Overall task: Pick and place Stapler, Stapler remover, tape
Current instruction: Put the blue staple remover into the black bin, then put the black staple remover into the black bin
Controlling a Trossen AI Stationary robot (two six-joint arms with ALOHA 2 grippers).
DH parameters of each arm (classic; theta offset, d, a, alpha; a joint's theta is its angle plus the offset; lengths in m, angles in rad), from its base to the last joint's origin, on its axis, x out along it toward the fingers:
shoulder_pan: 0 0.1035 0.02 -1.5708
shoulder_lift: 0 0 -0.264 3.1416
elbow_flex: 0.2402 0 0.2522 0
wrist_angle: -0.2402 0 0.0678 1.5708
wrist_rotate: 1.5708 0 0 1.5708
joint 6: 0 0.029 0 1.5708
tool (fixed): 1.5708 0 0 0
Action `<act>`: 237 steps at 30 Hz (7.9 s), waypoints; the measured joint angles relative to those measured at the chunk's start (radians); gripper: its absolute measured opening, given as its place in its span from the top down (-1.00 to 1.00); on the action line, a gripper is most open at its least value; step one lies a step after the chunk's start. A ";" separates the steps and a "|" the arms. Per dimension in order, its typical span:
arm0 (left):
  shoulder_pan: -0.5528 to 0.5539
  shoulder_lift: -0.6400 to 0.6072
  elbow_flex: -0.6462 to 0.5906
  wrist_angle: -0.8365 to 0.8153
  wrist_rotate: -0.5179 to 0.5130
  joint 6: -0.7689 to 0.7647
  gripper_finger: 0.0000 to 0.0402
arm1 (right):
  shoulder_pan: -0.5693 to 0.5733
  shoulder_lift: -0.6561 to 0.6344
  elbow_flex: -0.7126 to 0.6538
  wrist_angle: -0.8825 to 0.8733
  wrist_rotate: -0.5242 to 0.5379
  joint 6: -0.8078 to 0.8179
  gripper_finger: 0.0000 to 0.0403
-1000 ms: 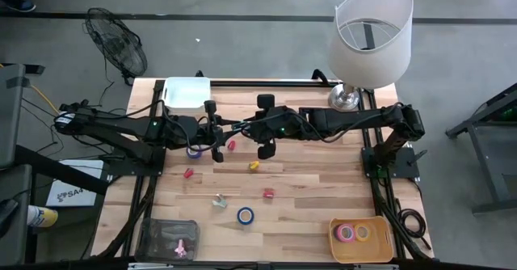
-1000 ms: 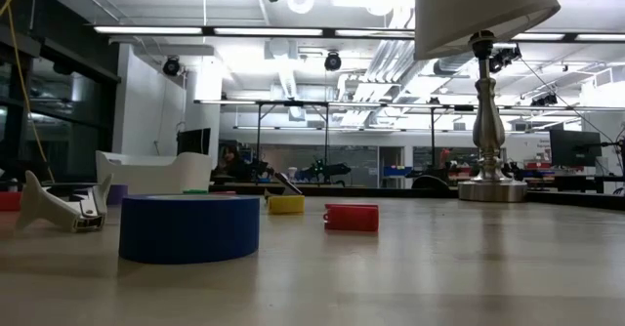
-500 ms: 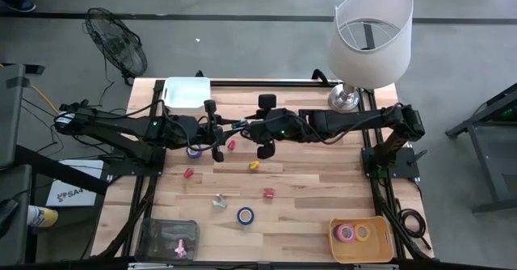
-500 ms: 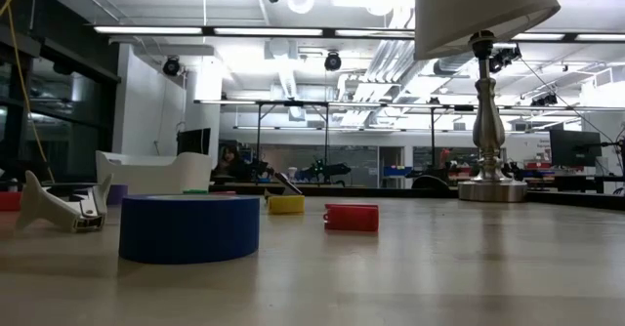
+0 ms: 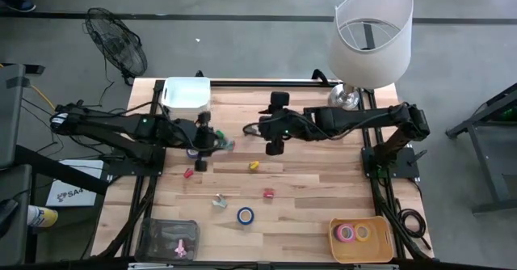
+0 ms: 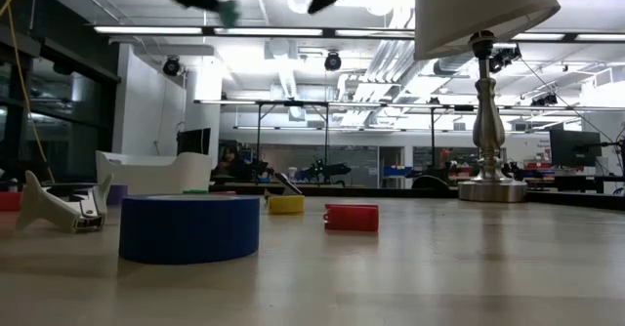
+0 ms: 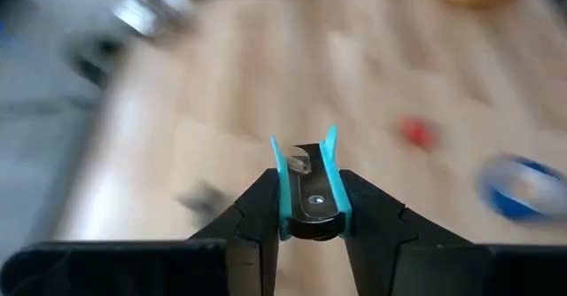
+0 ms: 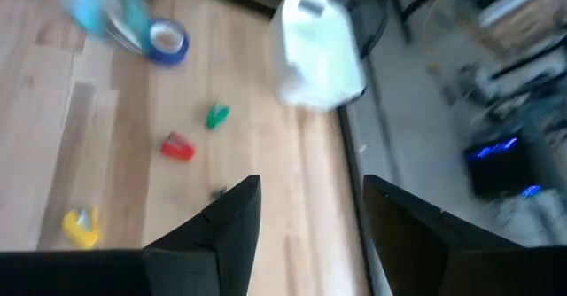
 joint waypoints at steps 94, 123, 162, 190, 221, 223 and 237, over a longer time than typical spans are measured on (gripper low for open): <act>-0.889 0.217 -0.001 -0.408 -0.021 -1.454 -0.16 | -0.285 0.386 -0.171 0.246 -0.490 0.083 0.07; -0.889 0.217 -0.001 -0.432 -0.019 -1.454 -0.16 | -0.289 0.487 -0.170 0.353 -0.521 0.052 0.26; -0.462 0.136 -0.001 -0.221 -0.383 -0.820 -0.16 | -0.193 0.093 -0.172 0.278 -0.707 0.035 0.82; -0.064 0.137 -0.001 0.549 -0.282 0.013 -0.16 | -0.079 -0.073 -0.171 0.465 -0.689 0.089 0.82; -0.064 0.136 0.000 0.608 -0.292 0.039 0.25 | -0.095 -0.073 -0.171 0.420 -0.653 0.070 0.82; -0.064 0.136 0.000 0.607 -0.294 0.039 0.31 | -0.095 -0.073 -0.171 0.419 -0.652 0.071 0.82; -0.064 0.136 0.000 0.607 -0.294 0.035 0.30 | -0.095 -0.072 -0.171 0.420 -0.652 0.071 0.82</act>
